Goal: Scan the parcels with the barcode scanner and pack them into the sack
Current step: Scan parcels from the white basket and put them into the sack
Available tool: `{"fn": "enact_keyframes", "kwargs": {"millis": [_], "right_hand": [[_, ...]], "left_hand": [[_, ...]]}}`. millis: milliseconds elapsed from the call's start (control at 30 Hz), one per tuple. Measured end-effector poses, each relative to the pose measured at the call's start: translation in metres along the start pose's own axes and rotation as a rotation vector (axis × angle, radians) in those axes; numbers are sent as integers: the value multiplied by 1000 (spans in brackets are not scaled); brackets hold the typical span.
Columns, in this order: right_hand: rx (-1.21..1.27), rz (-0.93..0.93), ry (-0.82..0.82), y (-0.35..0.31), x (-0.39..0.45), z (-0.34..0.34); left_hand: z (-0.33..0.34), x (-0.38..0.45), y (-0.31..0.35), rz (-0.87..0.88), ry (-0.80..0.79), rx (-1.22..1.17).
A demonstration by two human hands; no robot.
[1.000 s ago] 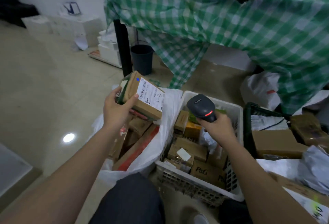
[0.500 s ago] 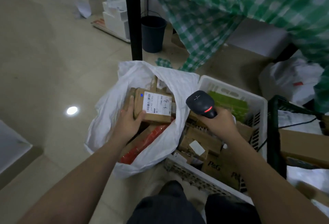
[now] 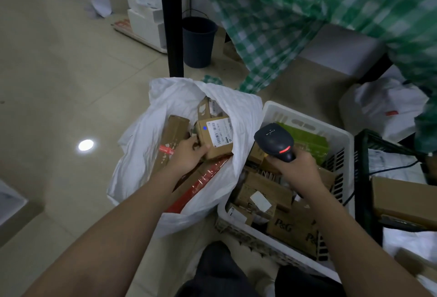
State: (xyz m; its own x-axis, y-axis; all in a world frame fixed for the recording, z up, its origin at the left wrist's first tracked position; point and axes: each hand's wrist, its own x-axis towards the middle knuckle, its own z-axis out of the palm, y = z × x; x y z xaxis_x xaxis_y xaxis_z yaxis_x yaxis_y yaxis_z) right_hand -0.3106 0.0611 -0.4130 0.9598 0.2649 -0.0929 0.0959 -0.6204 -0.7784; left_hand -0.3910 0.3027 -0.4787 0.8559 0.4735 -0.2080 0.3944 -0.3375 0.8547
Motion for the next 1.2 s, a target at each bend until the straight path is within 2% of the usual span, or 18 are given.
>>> {"fn": "enact_keyframes", "kwargs": {"millis": [100, 200, 333, 467, 567, 667, 800, 900, 967, 1133, 1200], "right_hand": [[-35, 9, 23, 1, -7, -9], [2, 41, -8, 2, -16, -21], [7, 58, -21, 10, -28, -39], [7, 111, 0, 26, -34, -59], [18, 162, 39, 42, -34, -74], [62, 210, 45, 58, -30, -86], [209, 284, 87, 81, -15, -92], [301, 327, 119, 94, -2, -90], [364, 351, 118, 100, 9, -88], [507, 424, 122, 113, 31, -83], [507, 437, 108, 117, 36, -81]], "left_hand": [[-5, -14, 2, -14, 155, -100], [-6, -31, 12, 21, 206, -184], [3, -50, 40, 110, 157, -196], [28, -58, 66, 289, 128, -43], [55, -62, 87, 417, 29, 44], [89, -56, 101, 470, -100, 114], [147, -33, 100, 378, -202, 228], [180, 1, 90, 265, -142, 414], [197, 29, 82, 270, -100, 507], [230, 61, 62, 133, -110, 867], [238, 65, 58, 131, -71, 994]]}}
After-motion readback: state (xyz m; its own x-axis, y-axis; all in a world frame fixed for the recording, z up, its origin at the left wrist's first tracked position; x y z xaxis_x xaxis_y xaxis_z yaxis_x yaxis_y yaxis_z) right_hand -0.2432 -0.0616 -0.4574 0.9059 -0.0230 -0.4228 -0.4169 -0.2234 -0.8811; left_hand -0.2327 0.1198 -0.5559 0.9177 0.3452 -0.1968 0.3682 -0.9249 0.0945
